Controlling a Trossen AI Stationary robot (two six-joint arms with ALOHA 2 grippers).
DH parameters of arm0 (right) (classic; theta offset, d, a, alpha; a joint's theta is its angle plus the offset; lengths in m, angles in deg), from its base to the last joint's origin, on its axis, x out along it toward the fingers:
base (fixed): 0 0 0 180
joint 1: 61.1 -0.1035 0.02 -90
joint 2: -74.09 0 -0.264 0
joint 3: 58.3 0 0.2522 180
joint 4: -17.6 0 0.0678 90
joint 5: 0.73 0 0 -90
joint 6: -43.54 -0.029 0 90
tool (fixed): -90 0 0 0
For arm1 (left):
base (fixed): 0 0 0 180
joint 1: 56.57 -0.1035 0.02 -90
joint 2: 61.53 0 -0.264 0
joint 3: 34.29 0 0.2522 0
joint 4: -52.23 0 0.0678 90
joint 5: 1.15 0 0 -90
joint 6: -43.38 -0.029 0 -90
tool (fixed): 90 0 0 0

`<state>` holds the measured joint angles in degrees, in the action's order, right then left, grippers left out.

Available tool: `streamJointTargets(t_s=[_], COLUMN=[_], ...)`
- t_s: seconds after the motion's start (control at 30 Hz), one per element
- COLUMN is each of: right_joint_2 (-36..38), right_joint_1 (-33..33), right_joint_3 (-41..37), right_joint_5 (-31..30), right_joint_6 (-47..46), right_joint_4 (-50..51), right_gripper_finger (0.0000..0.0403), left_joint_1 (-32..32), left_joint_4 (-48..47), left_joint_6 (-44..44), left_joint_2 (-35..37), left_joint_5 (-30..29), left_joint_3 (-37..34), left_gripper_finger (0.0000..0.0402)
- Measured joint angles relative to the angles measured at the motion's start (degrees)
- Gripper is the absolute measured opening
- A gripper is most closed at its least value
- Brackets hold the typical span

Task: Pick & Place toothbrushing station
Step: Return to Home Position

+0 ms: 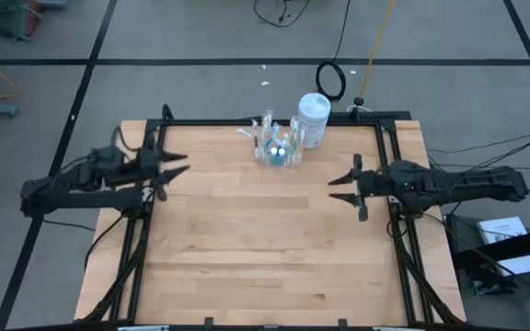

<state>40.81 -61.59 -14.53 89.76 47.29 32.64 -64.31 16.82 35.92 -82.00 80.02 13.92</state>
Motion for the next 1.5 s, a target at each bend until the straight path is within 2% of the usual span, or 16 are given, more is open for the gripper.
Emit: streamJointTargets(t_s=[0.23,0.3,0.4,0.5,0.67,0.9,1.07,1.5], right_joint_2=[13.92,17.34,21.71,26.10,32.86,32.79,32.43,32.24], right_joint_1=[0.02,0.02,0.02,0.00,0.00,0.00,0.00,0.00], right_joint_3=[-14.65,-17.45,-19.77,-20.52,-22.12,-28.52,-28.91,-29.06], right_joint_5=[-0.17,-0.06,0.77,2.49,2.78,2.62,2.72,2.60], right_joint_6=[-3.32,-3.67,-3.90,-4.62,-7.18,-8.62,-10.66,-10.17], right_joint_4=[-13.80,-14.51,-13.60,-9.93,-3.83,-10.56,-4.95,-4.53], right_gripper_finger=[0.0131,0.0130,0.0130,0.0129,0.0129,0.0119,0.0117,0.0115], left_joint_1=[0.52,0.44,0.36,0.36,0.36,0.32,0.32,0.32], left_joint_4=[16.79,20.35,20.45,20.56,31.50,30.55,30.35,30.45], left_joint_6=[-6.42,-8.40,-6.19,-5.69,-5.07,-4.41,-7.08,-5.51], left_joint_2=[14.29,16.92,20.00,20.11,20.15,19.41,19.03,19.03], left_joint_5=[16.72,16.82,16.02,17.98,18.84,18.95,18.90,18.87], left_joint_3=[-16.49,-19.36,-22.08,-25.39,-33.64,-33.74,-33.63,-33.61], left_gripper_finger=[0.0145,0.0145,0.0145,0.0145,0.0145,0.0145,0.0145,0.0145])
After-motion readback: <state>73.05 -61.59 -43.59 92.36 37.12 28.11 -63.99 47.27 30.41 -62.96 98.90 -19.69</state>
